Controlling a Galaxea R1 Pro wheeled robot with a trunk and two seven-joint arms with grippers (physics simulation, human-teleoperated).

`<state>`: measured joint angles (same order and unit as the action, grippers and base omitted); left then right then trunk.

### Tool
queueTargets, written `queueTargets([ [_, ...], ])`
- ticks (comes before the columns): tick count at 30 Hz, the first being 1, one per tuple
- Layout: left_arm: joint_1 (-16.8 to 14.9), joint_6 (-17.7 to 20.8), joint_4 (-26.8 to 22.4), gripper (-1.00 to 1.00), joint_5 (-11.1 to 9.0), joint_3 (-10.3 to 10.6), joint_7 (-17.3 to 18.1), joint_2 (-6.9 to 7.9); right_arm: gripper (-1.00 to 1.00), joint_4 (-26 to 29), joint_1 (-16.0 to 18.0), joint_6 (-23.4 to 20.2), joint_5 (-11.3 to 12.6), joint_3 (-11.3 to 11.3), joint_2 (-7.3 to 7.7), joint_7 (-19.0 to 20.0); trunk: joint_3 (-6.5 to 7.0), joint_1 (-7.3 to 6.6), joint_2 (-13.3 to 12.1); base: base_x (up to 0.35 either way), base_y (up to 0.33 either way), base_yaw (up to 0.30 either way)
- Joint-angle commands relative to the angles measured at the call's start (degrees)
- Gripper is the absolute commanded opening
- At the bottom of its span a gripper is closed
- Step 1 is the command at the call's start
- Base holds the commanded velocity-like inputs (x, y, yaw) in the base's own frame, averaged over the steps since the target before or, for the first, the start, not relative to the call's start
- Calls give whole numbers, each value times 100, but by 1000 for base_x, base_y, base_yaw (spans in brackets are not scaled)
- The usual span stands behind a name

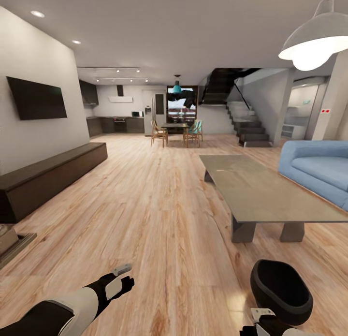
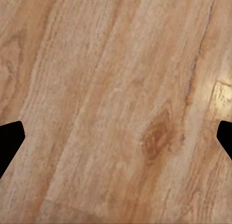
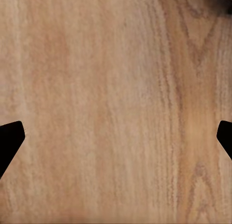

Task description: Place each of the two pumpkins and all three candles from the living room inside a cabinet in the living room (use any cabinet), then make sure every cabinet is closed, and position the cauldron so it is next to a table in the living room.

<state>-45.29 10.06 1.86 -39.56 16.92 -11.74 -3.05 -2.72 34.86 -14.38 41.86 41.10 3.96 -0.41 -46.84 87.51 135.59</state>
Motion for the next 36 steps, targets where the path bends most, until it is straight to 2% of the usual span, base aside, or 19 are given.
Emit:
queueTargets([
  [1, -6, 13, 7, 100, -43, 48, -13, -2, 100, 0, 3, -21, 51, 48, 0, -2, 3, -24, -39, 0, 0, 62],
  [22, -6, 13, 7, 100, -43, 48, -13, -2, 100, 0, -2, -21, 51, 48, 0, 32, 190, -485, -881, 0, 0, 40],
  [36, -6, 13, 7, 100, -35, 48, -13, -2, 100, 0, -185, 29, 58, 48, -11, 24, 338, -793, -1442, 0, 0, 0],
])
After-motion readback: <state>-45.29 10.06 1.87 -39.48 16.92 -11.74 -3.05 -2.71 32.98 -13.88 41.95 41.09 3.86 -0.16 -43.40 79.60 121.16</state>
